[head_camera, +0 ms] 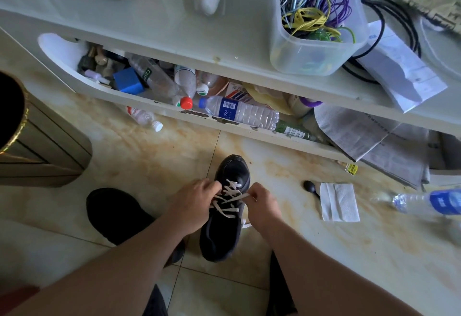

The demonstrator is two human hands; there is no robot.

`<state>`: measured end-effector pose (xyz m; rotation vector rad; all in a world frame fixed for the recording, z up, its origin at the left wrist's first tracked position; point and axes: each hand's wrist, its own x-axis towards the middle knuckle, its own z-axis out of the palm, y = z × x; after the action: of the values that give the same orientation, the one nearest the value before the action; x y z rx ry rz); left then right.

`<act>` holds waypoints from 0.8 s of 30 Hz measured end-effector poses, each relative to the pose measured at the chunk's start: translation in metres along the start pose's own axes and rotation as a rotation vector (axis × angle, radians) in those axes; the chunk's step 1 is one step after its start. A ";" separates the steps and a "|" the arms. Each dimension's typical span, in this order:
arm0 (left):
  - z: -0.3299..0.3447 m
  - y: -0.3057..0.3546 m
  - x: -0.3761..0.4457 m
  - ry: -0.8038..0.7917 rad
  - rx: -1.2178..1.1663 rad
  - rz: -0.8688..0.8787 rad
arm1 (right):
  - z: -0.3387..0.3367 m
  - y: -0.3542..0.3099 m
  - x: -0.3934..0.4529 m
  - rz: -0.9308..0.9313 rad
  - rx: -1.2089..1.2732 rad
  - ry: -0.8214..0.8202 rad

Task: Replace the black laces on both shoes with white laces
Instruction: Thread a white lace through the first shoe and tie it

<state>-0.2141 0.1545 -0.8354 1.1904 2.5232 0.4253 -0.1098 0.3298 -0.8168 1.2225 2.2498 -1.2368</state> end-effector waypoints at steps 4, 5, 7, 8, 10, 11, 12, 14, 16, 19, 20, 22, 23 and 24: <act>-0.001 0.021 0.006 0.168 -0.426 -0.324 | 0.010 0.000 -0.001 0.028 0.068 0.004; -0.001 0.029 0.011 0.154 -0.596 -0.459 | 0.013 0.000 -0.001 0.043 0.092 0.003; 0.004 0.039 0.019 0.091 -0.839 -0.643 | 0.016 0.001 -0.002 0.074 0.119 0.000; 0.008 0.039 0.022 0.044 -0.901 -0.692 | 0.015 0.002 -0.003 0.082 0.118 -0.005; 0.012 0.035 0.021 -0.040 -0.961 -0.777 | 0.014 0.006 -0.003 0.087 0.099 -0.014; 0.012 0.031 0.019 -0.081 -0.955 -0.805 | 0.012 0.009 -0.003 0.086 0.077 -0.019; 0.012 0.024 0.017 -0.120 -0.893 -0.804 | 0.010 0.011 -0.004 0.089 0.054 -0.023; 0.011 0.012 0.014 -0.202 -0.714 -0.749 | 0.008 0.015 -0.005 0.093 0.029 -0.030; 0.012 0.007 0.012 -0.256 -0.632 -0.730 | 0.009 0.018 -0.006 0.101 0.027 -0.038; 0.010 0.015 0.013 -0.263 -0.640 -0.701 | 0.010 0.015 -0.005 0.116 0.068 -0.025; 0.008 0.020 0.015 -0.220 -0.727 -0.721 | 0.010 0.012 -0.004 0.124 0.105 -0.013; 0.001 0.030 0.015 -0.089 -0.913 -0.836 | 0.009 0.006 -0.003 0.140 0.249 0.005; 0.000 0.034 0.014 -0.045 -0.965 -0.904 | 0.008 0.004 -0.003 0.147 0.323 0.003; 0.000 0.035 0.011 -0.043 -0.985 -0.965 | 0.007 0.002 -0.005 0.157 0.359 0.002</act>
<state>-0.1964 0.1845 -0.8234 -0.3577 2.0166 1.1073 -0.1060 0.3220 -0.8190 1.4911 1.9412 -1.6217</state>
